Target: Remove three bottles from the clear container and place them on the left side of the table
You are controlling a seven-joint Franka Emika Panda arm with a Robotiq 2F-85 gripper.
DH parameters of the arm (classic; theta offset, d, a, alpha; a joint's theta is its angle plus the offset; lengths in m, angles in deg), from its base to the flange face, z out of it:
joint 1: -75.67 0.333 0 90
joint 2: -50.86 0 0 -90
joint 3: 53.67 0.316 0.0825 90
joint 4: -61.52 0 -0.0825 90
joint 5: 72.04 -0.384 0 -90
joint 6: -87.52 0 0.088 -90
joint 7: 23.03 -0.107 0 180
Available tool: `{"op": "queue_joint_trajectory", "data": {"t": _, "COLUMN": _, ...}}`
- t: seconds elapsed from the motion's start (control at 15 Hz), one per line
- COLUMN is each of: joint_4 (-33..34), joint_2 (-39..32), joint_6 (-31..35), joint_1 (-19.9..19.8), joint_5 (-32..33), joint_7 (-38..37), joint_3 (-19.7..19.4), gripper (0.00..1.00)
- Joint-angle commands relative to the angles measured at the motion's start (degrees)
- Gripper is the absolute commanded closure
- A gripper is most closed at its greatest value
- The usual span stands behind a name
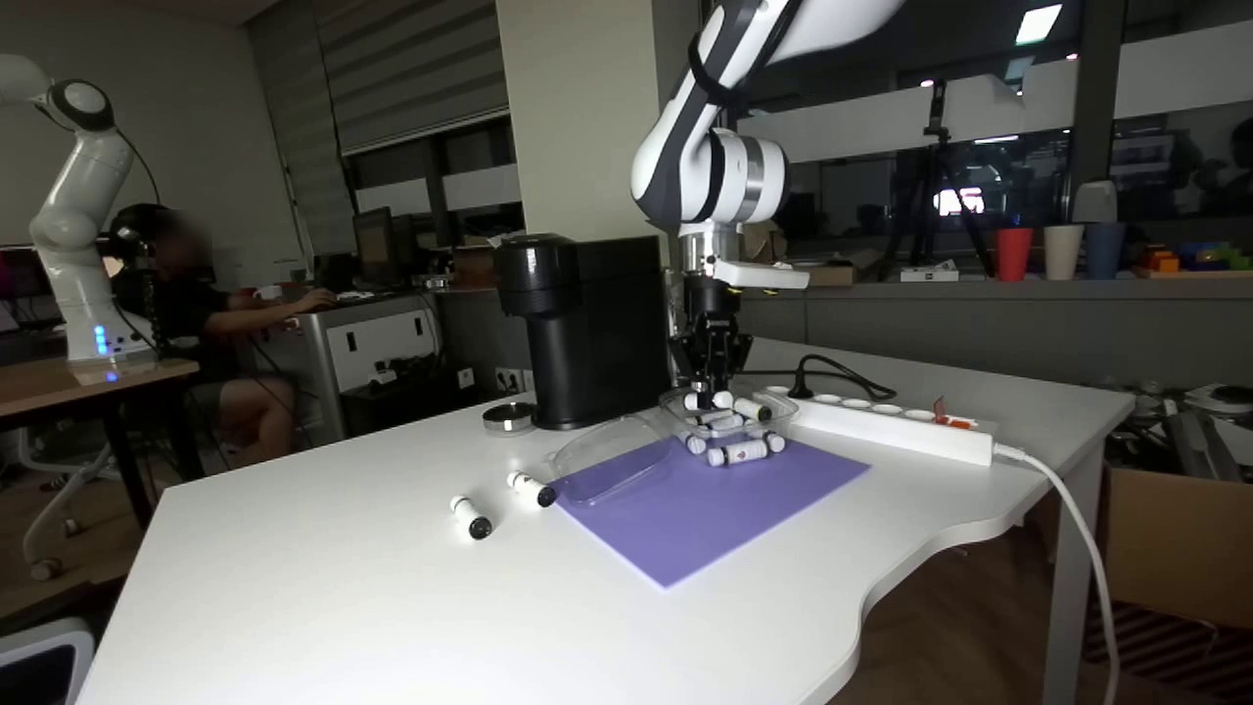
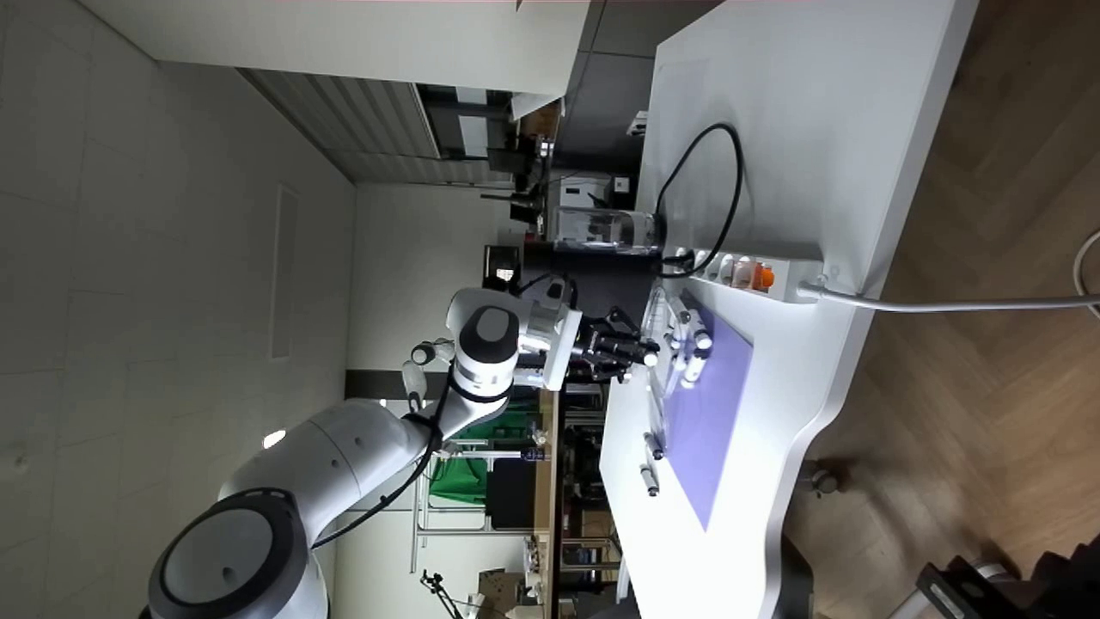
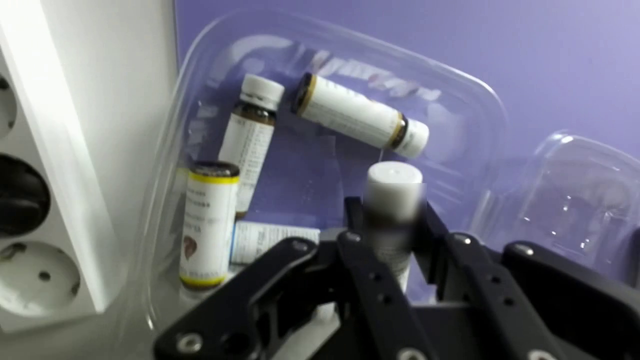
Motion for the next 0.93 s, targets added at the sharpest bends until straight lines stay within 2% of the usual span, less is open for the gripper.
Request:
{"op": "queue_joint_trajectory", "data": {"t": 0.0, "joint_4": -9.92, "joint_2": 7.13, "joint_6": 9.34, "joint_1": 1.59, "joint_5": 0.13, "joint_7": 1.08, "joint_3": 1.6, "gripper": 0.93}}
{"op": "queue_joint_trajectory", "data": {"t": 0.33, "joint_4": -22.29, "joint_2": 11.59, "joint_6": 25.38, "joint_1": 5.7, "joint_5": 0.61, "joint_7": -0.29, "joint_3": 4.32, "gripper": 0.93}}
{"op": "queue_joint_trajectory", "data": {"t": 0.67, "joint_4": -30.29, "joint_2": 14.18, "joint_6": 34.65, "joint_1": 8.6, "joint_5": 1.38, "joint_7": -1.08, "joint_3": 6.58, "gripper": 0.93}}
{"op": "queue_joint_trajectory", "data": {"t": 0.87, "joint_4": -33.14, "joint_2": 15.57, "joint_6": 36.69, "joint_1": 9.26, "joint_5": 1.93, "joint_7": -1.44, "joint_3": 7.09, "gripper": 0.93}}
